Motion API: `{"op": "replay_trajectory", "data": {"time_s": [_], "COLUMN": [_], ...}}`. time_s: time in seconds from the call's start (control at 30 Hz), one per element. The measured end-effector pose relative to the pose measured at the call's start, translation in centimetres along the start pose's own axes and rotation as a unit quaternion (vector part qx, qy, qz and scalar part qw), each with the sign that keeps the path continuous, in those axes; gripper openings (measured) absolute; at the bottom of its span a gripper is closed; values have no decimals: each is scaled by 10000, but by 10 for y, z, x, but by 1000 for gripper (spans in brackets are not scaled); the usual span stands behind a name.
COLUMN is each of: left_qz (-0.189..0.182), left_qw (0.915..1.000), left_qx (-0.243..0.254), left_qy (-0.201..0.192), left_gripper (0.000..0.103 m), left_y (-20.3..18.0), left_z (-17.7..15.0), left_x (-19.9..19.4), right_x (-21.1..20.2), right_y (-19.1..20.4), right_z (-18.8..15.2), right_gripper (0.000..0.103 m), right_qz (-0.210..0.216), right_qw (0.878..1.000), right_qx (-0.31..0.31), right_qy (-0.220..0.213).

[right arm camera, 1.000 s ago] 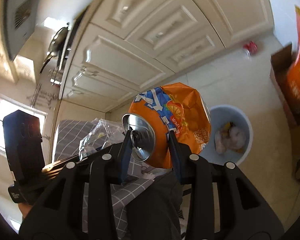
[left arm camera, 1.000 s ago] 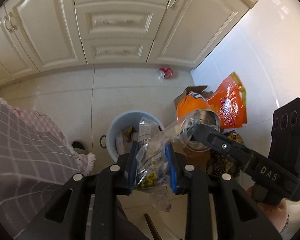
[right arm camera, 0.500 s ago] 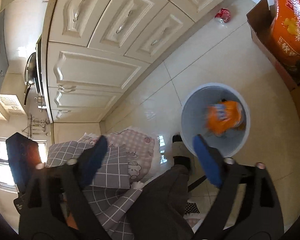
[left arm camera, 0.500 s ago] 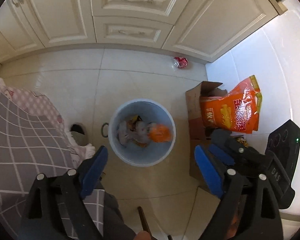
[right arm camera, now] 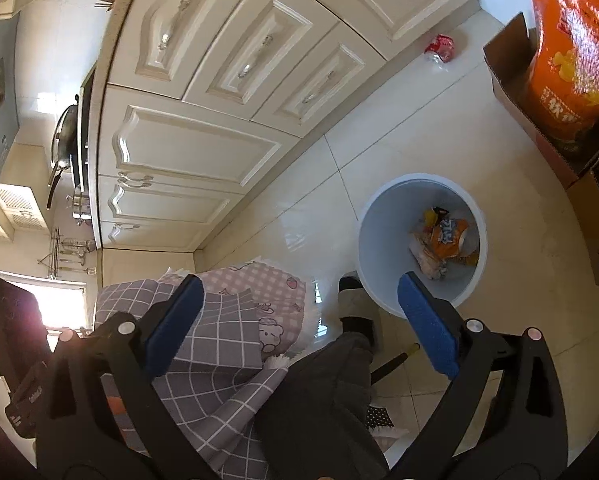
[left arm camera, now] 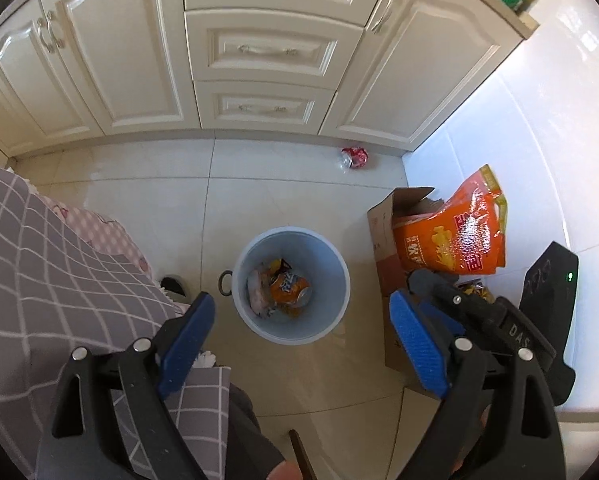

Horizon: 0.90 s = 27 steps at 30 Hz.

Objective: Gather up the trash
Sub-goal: 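Move both open grippers back over the table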

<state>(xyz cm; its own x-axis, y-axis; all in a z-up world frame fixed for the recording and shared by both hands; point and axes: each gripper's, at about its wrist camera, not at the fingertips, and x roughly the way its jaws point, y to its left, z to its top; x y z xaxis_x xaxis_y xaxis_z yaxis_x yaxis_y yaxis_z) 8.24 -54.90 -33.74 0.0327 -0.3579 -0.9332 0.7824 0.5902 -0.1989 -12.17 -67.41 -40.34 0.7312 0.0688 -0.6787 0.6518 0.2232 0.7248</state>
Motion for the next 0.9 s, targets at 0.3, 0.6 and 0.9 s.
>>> {"op": "replay_trajectory", "data": {"time_s": [0.3, 0.6, 0.9], "left_qz": [5, 149, 505], "left_qw": [9965, 9866, 9684], "left_qx": [-2, -274, -651], "left_qy": [-836, -1600, -2355], "left_gripper": [87, 87, 87], "left_y": [14, 58, 120], "left_z": [-21, -48, -95], "left_x": [-84, -170, -253], "right_x": [-46, -76, -89], "right_y": [76, 169, 255], "right_z": [-14, -51, -105], "right_gripper": [96, 96, 96], "right_qz": [-122, -365, -363], "right_qw": [9949, 9740, 9440], "right_qx": [-903, -2087, -3119], "right_qy": [-436, -800, -1009]}}
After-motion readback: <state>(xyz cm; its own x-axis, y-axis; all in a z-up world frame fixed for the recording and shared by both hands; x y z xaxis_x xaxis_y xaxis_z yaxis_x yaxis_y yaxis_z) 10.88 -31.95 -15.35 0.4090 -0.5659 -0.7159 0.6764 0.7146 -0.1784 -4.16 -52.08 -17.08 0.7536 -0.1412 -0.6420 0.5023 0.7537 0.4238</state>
